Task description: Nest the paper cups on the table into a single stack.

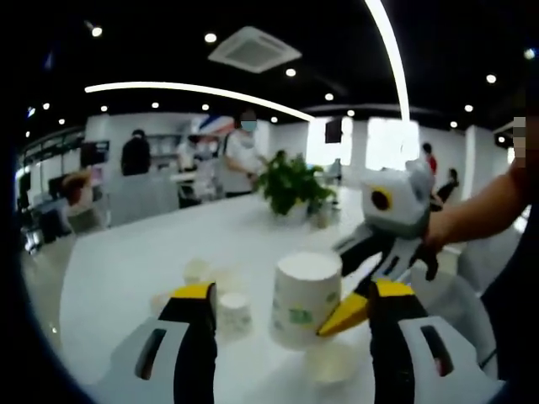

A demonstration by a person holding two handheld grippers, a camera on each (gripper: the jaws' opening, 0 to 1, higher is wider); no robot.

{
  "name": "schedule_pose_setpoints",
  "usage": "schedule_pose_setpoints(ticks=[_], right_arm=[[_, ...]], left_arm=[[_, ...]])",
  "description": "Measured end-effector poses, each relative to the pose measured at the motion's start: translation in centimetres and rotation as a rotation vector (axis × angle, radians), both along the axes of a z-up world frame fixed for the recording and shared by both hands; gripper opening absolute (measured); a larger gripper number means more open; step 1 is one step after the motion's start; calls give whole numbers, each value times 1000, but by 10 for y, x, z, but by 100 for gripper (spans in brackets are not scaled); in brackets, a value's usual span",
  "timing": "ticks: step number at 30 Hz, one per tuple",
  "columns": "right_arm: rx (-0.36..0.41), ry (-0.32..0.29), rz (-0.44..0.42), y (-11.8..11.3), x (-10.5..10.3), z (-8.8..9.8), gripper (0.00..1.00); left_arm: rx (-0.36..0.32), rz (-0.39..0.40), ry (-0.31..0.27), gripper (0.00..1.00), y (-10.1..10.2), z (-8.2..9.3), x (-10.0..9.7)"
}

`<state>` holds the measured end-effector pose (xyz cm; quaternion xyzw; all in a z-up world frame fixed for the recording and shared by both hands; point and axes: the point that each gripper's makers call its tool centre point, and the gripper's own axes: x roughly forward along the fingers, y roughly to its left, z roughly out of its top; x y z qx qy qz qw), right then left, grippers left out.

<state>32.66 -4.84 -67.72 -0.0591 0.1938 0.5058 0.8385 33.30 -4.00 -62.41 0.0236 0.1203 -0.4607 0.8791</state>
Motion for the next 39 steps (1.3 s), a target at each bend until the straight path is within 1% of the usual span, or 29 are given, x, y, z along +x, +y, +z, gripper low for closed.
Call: schedule_pose_setpoints(ticks=[2,3,4,8,13,22,31,39], right_arm=[[-4,-7,8,1,-2,2,35],[3,-3,14,3,-4,5,35],[2,-4,16,3,-5,5,35],[-5,-13,26,5,-7,8,35],[-9,-21,38,8,-10,10,35],[-15,-28,62,12,-16,11,35],[-5,-28,69,12,-15,13,35],[-2,-33,79,14,-17,16,35]], left_arm=[[1,-8,-1,67,-3,0,-1],[3,-33,3,61,-9,0,-5],[1,-42,-12,60,-11,2,-5],[-4,-54,-7,57,-15,3,-7],[-2,-64,-17,56,-18,6,-6],[4,-90,-13,49,-23,6,-8],[7,-111,-15,44,-29,6,-10],[3,-110,-18,41,-28,7,-9]])
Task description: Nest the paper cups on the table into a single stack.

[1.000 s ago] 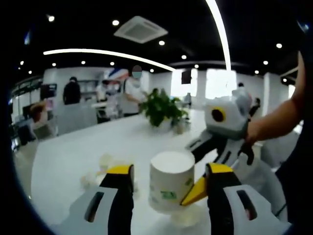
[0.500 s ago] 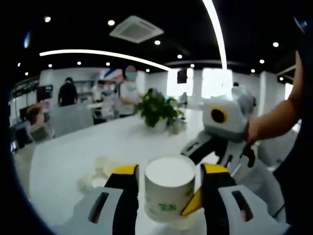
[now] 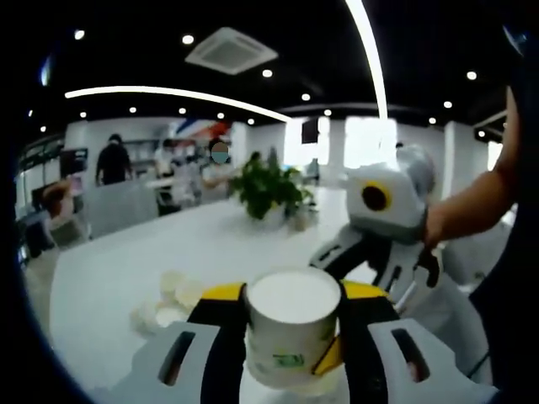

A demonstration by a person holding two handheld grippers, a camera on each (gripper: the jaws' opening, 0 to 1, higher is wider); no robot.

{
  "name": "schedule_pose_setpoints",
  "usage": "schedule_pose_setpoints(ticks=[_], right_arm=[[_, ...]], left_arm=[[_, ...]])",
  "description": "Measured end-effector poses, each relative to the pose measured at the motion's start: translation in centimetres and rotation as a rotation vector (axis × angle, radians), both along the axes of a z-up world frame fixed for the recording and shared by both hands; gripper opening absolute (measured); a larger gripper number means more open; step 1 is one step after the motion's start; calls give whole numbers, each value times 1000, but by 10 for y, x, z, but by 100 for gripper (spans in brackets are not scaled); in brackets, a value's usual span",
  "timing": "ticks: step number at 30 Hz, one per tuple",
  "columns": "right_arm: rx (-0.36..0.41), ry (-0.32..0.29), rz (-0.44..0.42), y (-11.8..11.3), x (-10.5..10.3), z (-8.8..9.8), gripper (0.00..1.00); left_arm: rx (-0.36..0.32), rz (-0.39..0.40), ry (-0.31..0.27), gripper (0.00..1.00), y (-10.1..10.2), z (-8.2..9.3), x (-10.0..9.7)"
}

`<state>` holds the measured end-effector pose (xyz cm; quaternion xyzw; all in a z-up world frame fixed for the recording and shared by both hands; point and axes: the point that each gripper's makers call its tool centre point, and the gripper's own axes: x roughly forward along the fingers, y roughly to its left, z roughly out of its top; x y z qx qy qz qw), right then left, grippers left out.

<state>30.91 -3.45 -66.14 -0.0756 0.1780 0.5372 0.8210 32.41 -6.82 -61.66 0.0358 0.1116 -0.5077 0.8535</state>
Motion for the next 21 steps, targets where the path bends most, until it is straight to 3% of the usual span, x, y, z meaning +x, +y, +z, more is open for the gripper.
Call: schedule_pose_setpoints(ticks=[8,11,17,21], right_arm=[[7,19,-2,-1,0,0,38],[2,-5,-4,-2,2,4,40],[18,-56,-63,-16,17,16,58],[25,-93,-126,-28,30,22,80]], left_arm=[[-3,-9,-22,40,-2,1,-2],[-2,-7,-36,39,-2,3,-2],[-7,1,-49,39,1,9,2],[-19,12,-57,39,4,15,5]])
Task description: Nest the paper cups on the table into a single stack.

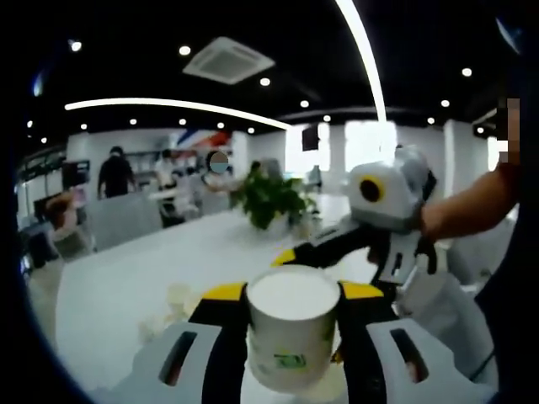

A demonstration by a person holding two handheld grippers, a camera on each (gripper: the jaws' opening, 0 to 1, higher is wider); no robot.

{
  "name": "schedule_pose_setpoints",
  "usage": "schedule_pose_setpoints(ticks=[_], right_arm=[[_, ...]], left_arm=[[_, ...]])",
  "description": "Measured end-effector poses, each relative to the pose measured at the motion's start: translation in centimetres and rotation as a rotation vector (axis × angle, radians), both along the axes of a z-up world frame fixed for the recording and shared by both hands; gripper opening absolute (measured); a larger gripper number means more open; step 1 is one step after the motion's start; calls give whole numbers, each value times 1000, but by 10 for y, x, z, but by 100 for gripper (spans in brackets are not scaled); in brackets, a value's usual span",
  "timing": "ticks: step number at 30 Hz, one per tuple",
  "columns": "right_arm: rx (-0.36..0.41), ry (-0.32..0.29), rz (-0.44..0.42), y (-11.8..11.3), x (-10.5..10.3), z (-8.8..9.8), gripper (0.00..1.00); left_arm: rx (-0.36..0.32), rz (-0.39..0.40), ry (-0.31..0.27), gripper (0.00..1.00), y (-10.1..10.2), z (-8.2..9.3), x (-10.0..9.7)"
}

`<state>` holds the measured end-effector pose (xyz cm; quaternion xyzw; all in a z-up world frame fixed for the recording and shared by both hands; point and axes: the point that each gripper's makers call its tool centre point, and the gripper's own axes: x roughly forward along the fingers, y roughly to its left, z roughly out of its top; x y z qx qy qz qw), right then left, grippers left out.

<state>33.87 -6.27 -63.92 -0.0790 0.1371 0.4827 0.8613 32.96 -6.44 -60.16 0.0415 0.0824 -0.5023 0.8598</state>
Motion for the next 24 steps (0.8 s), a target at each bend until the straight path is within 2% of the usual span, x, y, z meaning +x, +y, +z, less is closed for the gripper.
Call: schedule_pose_setpoints(ticks=[3,12,15,17,22,24], right_arm=[[5,-34,-10,-5,1,5,100],[87,-10,-45,-17,-4,18,100],[98,-16,-33,-17,-7,19,93],[116,8,-7,-14,-11,18,84],[156,68,5,-11,-16,15,71],[183,90,15,-8,-20,16,66]], left_arm=[[-20,8,2,39,2,5,2],[-57,-14,-7,39,2,18,-1],[-68,-12,-11,39,3,22,0],[-88,-8,-6,39,4,25,1],[-147,27,-23,39,7,38,6],[-189,35,-10,39,10,43,7]])
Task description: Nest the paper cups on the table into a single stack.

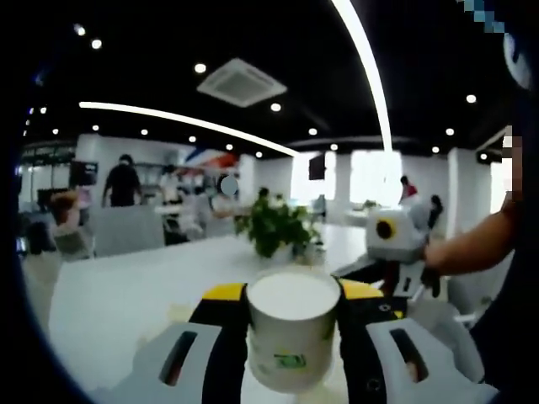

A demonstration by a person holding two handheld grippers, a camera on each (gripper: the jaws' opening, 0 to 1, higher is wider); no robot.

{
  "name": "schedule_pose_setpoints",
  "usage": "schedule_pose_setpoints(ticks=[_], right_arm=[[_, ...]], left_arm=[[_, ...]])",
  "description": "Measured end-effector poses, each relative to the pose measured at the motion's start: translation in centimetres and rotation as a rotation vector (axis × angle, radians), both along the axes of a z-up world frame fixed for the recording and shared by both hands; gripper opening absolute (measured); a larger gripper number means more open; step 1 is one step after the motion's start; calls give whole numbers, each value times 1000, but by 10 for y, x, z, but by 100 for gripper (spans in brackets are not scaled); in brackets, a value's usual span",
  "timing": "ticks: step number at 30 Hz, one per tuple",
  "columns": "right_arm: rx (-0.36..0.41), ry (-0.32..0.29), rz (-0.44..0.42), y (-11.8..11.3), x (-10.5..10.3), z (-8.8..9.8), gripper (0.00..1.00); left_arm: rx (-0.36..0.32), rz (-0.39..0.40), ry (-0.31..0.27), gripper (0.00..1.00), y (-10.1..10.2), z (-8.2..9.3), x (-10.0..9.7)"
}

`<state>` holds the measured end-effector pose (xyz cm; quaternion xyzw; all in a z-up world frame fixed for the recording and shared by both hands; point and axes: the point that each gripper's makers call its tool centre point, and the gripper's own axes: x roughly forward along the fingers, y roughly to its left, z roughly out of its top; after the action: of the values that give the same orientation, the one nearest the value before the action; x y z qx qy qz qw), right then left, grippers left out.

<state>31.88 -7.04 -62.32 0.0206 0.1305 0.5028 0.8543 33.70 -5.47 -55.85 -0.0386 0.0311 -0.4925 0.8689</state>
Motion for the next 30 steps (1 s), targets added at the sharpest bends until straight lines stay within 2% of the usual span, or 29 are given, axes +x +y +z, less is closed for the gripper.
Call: schedule_pose_setpoints(ticks=[3,7,10,14,17,21,24,26,30], right_arm=[[28,40,29,7,-8,1,58],[15,33,60,14,-14,0,48],[52,34,88,18,-20,8,42],[65,43,95,19,-20,12,40],[89,49,91,15,-18,18,38],[112,36,123,12,-24,26,35],[156,39,162,12,-30,35,32],[177,38,185,13,-33,41,28],[182,24,221,14,-37,52,27]], left_arm=[[-47,12,10,39,4,6,2],[-88,22,27,39,8,10,4],[-101,25,35,39,9,10,3],[-103,22,38,39,11,8,1],[-69,25,48,39,20,-1,2],[-70,-28,97,39,26,-6,-7],[-52,-103,139,39,27,-10,-17],[-40,-128,151,39,27,-11,-19],[-26,-174,172,39,26,-10,-26]])
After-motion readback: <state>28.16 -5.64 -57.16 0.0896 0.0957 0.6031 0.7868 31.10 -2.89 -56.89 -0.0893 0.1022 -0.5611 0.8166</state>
